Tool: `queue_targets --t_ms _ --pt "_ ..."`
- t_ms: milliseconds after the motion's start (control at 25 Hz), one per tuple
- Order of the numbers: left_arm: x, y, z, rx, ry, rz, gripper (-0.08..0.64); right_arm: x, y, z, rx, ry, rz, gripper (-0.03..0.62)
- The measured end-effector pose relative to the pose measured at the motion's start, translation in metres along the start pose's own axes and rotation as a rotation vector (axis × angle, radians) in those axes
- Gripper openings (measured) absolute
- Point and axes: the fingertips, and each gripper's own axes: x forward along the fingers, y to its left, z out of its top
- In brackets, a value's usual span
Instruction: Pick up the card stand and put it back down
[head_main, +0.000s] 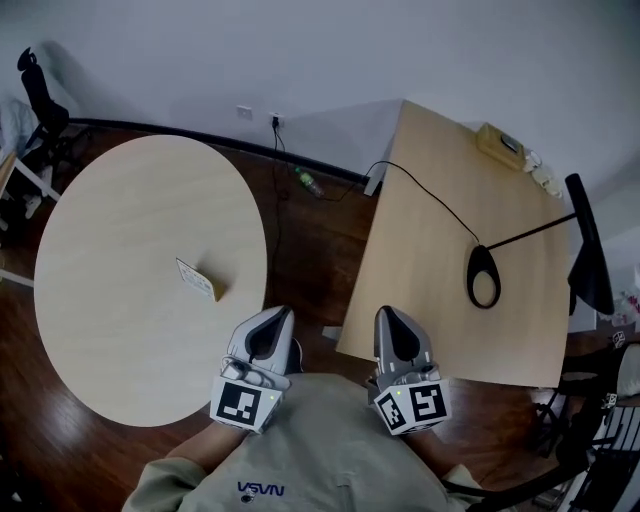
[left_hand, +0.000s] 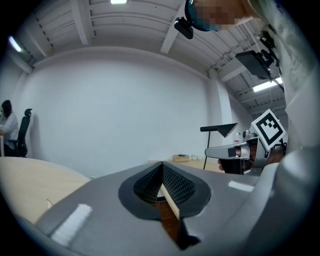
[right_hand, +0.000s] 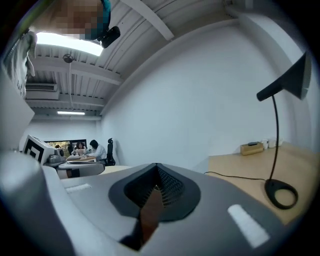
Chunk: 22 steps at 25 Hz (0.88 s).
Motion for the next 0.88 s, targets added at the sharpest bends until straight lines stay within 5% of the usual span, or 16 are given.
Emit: queue_targets --t_ms 320,560,880 --pt "0.009 -0.125 0.002 0.059 0.016 -0.109 0.003 -0.111 -0.058 0.006 0.021 -0.056 -0.089 0.0" --pt "-0.01 -0.201 -0.012 0.078 0.038 -0.11 0.003 -0.185 -0.094 -0.004 0.05 -0.063 -0.128 0.0" --pt "-0.026 -0.233 -0.021 0.098 0.054 -0.168 0.003 -0.237 -0.104 -0.004 0.087 -0.102 -0.201 0.0"
